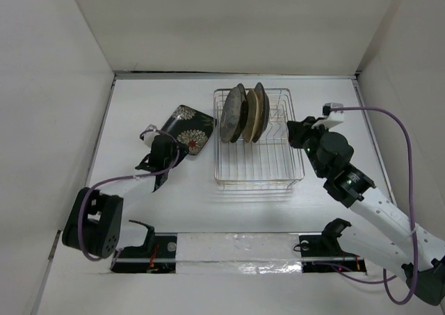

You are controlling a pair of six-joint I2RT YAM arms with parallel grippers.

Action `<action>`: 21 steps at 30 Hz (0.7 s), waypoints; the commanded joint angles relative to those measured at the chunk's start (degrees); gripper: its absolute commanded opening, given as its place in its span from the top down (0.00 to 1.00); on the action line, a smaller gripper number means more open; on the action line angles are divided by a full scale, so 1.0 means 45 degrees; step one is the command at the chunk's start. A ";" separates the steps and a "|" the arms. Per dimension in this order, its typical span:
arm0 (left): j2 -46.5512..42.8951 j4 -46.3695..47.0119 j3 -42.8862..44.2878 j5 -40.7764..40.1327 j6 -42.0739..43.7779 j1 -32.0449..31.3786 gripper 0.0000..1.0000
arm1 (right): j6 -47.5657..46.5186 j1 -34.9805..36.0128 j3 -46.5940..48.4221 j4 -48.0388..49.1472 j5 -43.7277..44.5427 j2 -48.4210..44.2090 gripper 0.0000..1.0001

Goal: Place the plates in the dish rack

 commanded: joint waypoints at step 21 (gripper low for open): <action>0.4393 -0.0068 0.2635 -0.0511 -0.0661 0.0635 0.56 | 0.0297 -0.1062 -0.0618 0.0510 -0.0943 -0.1503 0.82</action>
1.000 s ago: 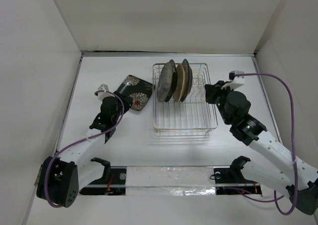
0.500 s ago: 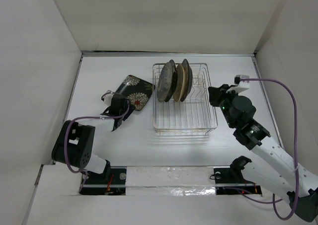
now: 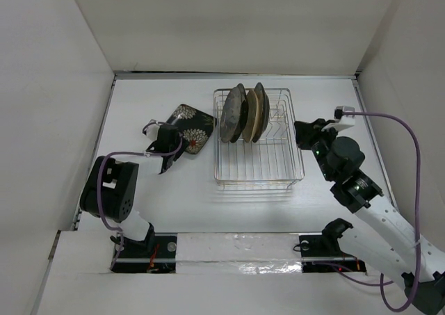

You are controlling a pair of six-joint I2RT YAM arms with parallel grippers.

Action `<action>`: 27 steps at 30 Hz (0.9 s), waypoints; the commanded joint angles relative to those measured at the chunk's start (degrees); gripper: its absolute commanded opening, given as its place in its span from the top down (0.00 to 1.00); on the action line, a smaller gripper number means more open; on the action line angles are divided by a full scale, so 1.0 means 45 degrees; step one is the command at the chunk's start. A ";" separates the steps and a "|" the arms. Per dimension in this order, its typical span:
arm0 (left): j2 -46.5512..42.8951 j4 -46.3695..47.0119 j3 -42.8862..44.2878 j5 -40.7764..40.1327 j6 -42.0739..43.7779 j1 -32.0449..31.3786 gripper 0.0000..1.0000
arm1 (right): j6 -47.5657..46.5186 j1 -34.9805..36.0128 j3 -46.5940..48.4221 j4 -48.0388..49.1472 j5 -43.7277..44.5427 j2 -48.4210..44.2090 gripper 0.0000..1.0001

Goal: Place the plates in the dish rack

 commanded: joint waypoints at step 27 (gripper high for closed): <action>-0.9679 0.2719 -0.5267 -0.1260 0.1570 0.1620 1.00 | 0.0122 -0.0515 0.0183 0.0403 -0.1512 -0.0378 0.84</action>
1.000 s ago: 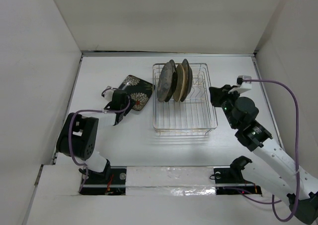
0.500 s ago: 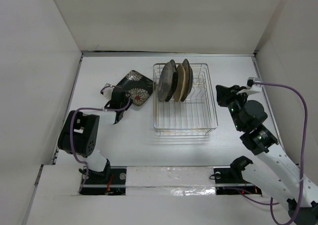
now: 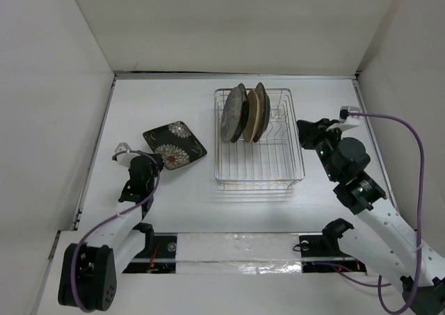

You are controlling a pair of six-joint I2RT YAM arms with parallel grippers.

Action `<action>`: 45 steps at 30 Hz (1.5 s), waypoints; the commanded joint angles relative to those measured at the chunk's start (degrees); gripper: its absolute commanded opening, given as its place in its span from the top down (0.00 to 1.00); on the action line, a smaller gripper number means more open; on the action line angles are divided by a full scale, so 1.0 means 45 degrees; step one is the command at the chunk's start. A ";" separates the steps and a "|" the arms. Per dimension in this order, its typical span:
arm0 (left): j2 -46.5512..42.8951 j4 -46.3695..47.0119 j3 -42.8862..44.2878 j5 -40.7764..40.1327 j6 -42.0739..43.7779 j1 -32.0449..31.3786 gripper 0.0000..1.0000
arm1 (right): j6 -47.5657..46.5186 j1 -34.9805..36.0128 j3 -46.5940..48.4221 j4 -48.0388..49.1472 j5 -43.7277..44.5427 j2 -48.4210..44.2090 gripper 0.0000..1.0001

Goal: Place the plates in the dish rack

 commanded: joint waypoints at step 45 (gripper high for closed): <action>-0.7152 -0.3292 0.5698 0.4084 0.1559 0.0266 1.00 | -0.0610 0.3413 0.6414 0.1584 -0.5964 1.0197 0.05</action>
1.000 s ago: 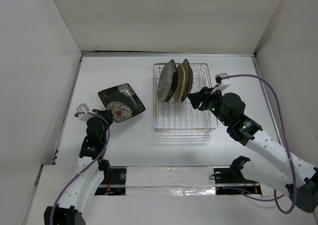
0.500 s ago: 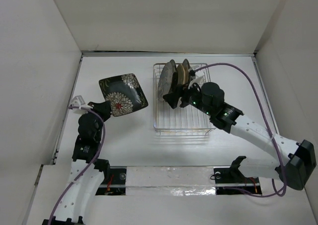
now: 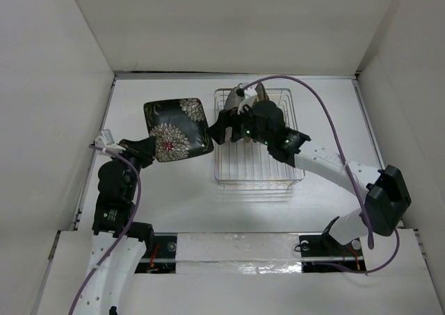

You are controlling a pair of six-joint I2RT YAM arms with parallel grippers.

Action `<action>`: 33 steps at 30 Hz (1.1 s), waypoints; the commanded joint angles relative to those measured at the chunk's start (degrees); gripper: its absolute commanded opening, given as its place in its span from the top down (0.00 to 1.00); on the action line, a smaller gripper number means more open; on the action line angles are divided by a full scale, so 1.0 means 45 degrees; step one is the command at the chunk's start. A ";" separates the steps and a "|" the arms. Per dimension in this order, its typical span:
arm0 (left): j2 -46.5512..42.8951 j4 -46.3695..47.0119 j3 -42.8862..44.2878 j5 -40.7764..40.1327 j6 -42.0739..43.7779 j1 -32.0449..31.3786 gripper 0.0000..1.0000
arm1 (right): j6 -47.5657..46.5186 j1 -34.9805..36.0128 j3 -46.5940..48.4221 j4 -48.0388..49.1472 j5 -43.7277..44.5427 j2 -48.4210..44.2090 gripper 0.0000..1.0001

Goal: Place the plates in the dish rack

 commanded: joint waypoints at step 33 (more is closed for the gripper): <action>0.0764 0.3160 0.1742 0.3536 -0.0765 0.0043 0.43 | 0.4671 -0.2535 -0.3004 0.7642 -0.4202 -0.2469 1.00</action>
